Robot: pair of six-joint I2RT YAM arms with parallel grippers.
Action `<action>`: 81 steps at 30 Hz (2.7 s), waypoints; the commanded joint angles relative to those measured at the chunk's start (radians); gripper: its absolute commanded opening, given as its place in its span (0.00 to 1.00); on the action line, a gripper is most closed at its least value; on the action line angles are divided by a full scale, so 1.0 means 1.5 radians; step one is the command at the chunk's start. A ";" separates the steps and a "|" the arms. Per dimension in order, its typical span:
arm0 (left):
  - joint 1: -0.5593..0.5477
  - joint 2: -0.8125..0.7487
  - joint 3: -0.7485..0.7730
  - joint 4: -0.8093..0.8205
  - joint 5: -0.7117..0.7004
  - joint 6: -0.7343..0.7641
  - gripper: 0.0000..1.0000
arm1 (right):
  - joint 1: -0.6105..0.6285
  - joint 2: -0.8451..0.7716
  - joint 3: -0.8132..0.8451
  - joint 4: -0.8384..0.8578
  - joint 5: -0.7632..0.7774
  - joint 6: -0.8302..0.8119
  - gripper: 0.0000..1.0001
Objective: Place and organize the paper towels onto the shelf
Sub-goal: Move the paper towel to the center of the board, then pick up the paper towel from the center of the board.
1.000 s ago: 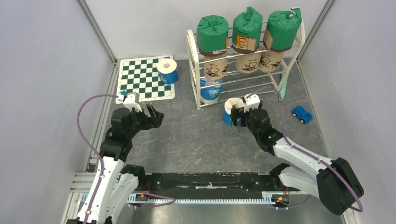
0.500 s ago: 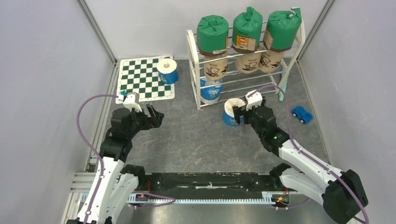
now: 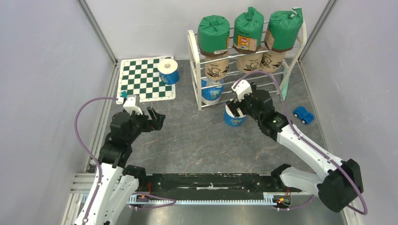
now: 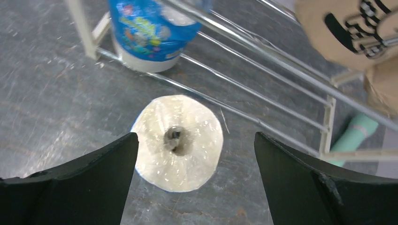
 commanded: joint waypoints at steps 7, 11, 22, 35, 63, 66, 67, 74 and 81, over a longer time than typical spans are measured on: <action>-0.051 -0.035 -0.001 0.000 -0.053 0.036 0.95 | -0.005 0.049 0.026 -0.059 0.273 0.340 0.91; -0.056 -0.039 -0.002 -0.002 -0.057 0.037 0.95 | -0.005 0.089 0.034 -0.054 0.275 0.402 0.89; -0.056 -0.033 -0.003 -0.004 -0.063 0.039 0.95 | -0.015 0.141 0.009 -0.077 0.307 0.473 0.87; -0.056 -0.021 -0.003 -0.005 -0.068 0.039 0.95 | -0.047 0.199 0.008 -0.008 0.217 0.473 0.61; -0.056 -0.012 -0.003 -0.005 -0.066 0.040 0.95 | -0.069 0.155 0.062 -0.054 0.195 0.467 0.19; -0.055 -0.011 -0.002 -0.005 -0.066 0.041 0.95 | -0.075 0.149 0.081 -0.044 0.212 0.472 0.17; -0.056 -0.011 -0.002 -0.005 -0.066 0.040 0.95 | -0.078 0.152 0.087 -0.039 0.217 0.474 0.17; -0.056 -0.013 -0.004 -0.005 -0.067 0.040 0.95 | -0.097 0.175 0.099 0.027 0.234 0.511 0.13; -0.056 -0.014 -0.004 -0.005 -0.064 0.040 0.95 | -0.105 0.196 0.105 0.106 0.234 0.538 0.14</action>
